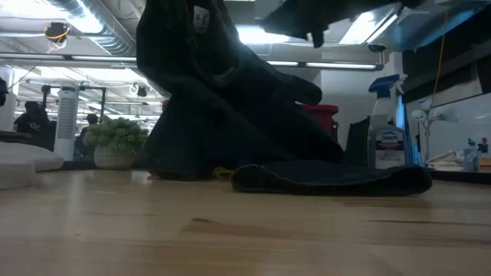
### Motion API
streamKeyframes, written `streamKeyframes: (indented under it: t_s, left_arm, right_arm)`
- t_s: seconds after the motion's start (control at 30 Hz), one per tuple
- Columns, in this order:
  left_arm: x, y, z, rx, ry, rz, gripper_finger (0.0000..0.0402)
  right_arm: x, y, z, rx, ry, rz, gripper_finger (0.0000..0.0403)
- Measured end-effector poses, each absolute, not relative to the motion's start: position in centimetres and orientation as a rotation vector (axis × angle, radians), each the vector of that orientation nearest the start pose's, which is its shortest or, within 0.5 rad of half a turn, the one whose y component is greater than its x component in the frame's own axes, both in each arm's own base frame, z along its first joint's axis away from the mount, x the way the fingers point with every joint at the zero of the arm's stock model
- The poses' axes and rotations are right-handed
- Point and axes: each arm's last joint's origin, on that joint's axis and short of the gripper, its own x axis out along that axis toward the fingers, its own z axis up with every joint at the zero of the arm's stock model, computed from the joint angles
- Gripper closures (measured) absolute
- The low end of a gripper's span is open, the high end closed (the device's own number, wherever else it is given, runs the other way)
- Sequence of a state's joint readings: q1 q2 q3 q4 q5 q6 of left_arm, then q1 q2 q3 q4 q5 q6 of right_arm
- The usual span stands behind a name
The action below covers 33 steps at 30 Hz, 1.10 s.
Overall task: Fold laundry
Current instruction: Fold the black jean
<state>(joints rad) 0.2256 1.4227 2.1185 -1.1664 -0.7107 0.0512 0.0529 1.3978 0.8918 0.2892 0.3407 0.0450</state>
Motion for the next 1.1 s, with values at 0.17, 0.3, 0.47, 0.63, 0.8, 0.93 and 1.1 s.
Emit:
streamKeyframes:
  t_s: [0.17,0.3,0.47,0.63,0.8,0.93,1.1]
  left_arm:
    - [20.1,6.6,52.7,0.151,0.492,0.91,0.0401]
    - [20.1,6.5,52.7,0.151,0.496,0.909,0.0401]
    - [20.1,6.5,52.6,0.153,0.503,0.907,0.0401]
    - [20.0,6.5,52.5,0.154,0.517,0.907,0.0401]
    - [20.0,6.5,52.5,0.151,0.514,0.907,0.0401]
    - [20.0,6.5,52.6,0.144,0.501,0.909,0.0401]
    - [20.2,6.6,52.8,0.136,0.474,0.911,0.0401]
  right_arm:
    - [33.9,1.7,27.5,-0.115,0.249,-0.207,0.0308]
    - [35.2,2.0,27.7,-0.103,0.339,-0.099,0.0261]
    - [35.8,1.9,28.4,-0.13,0.414,-0.167,0.0181]
    - [36.1,1.6,29.4,-0.135,0.385,-0.242,0.0129]
    - [36.0,1.5,29.5,-0.147,0.39,-0.302,0.0119]
    - [36.2,1.4,29.2,-0.154,0.394,-0.336,0.0118]
    - [37.2,1.3,27.7,-0.17,0.415,-0.391,0.0118]
